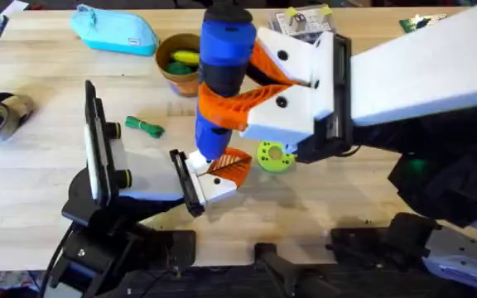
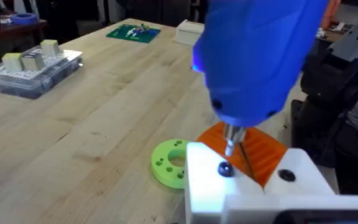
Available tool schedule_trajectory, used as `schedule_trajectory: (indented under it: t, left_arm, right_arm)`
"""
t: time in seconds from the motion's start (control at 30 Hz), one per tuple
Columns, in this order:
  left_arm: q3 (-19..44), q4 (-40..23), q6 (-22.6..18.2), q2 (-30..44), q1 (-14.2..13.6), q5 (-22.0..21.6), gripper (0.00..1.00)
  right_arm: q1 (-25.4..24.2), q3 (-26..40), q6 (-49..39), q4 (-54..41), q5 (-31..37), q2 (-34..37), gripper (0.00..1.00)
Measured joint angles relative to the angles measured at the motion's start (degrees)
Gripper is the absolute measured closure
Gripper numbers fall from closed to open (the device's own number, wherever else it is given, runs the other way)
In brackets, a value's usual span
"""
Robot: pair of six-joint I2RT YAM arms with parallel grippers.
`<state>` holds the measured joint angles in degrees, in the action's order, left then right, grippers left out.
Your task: Pick up the gripper from the table and insert it into the empty holder that is missing its gripper. Then pick up a screw, insert it into the mounting hole, and use the screwdriver to tighten it. Finally, clean up the table by picking up the vegetable and placing it into the bucket.
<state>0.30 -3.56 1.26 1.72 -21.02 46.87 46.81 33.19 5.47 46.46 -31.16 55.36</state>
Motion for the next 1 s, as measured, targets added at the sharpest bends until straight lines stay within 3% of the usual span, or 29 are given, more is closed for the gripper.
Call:
schedule_trajectory:
  t: [1.0]
  left_arm:
    - [0.0, 0.0, 0.0, 0.0, 0.0, -0.1, 0.984]
  right_arm:
    - [0.0, 0.0, 2.6, 1.4, 0.2, 2.8, 0.954]
